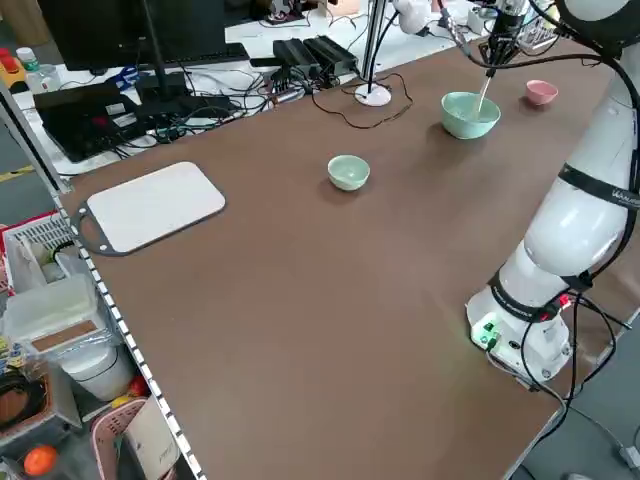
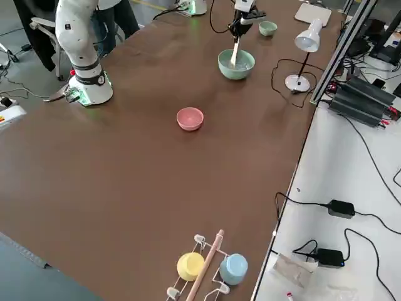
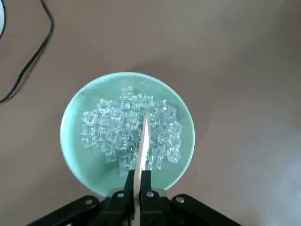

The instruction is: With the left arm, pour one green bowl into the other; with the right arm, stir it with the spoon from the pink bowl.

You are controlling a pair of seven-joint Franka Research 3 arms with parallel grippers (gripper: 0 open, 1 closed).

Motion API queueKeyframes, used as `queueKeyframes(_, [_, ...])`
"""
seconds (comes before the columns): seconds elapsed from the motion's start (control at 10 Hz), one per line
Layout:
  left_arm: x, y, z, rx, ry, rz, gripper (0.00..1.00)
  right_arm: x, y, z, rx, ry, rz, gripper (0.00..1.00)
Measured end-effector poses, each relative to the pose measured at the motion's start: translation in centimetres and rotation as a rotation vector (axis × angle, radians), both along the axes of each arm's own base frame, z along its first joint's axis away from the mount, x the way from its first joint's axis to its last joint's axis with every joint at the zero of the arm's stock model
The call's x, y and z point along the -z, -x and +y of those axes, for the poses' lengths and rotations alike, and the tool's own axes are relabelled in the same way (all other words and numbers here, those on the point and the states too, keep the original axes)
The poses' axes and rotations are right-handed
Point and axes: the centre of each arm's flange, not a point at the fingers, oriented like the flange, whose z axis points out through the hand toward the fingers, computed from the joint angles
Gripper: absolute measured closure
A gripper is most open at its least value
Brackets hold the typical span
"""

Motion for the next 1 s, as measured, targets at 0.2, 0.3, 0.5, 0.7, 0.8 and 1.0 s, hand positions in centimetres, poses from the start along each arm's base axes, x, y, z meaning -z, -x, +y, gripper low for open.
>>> queueKeyframes(0.2, [0.0,0.0,0.2,-0.004,0.000,0.001,0.00,-3.1,0.0,-0.7,0.004,-0.040,-0.013,0.94])
queueKeyframes(0.3, [0.0,0.0,0.3,-0.005,0.000,0.001,0.00,-4.3,0.1,-0.9,0.003,-0.051,-0.022,0.94])
queueKeyframes(0.5, [0.0,0.0,0.3,-0.005,0.000,0.000,0.00,-5.8,0.4,-1.2,0.002,-0.065,-0.023,0.94])
queueKeyframes(0.7, [0.0,0.0,0.5,-0.009,-0.001,0.000,0.00,-7.7,0.1,-2.5,-0.017,-0.093,-0.016,0.94])
queueKeyframes(0.8, [0.0,0.0,0.4,-0.008,0.000,0.000,0.00,-9.3,-0.4,-4.1,-0.041,-0.111,-0.012,0.94])
queueKeyframes(1.0, [0.0,0.0,0.0,-0.002,0.000,-0.001,0.00,-12.0,-2.0,-9.1,-0.089,-0.132,0.012,0.94])
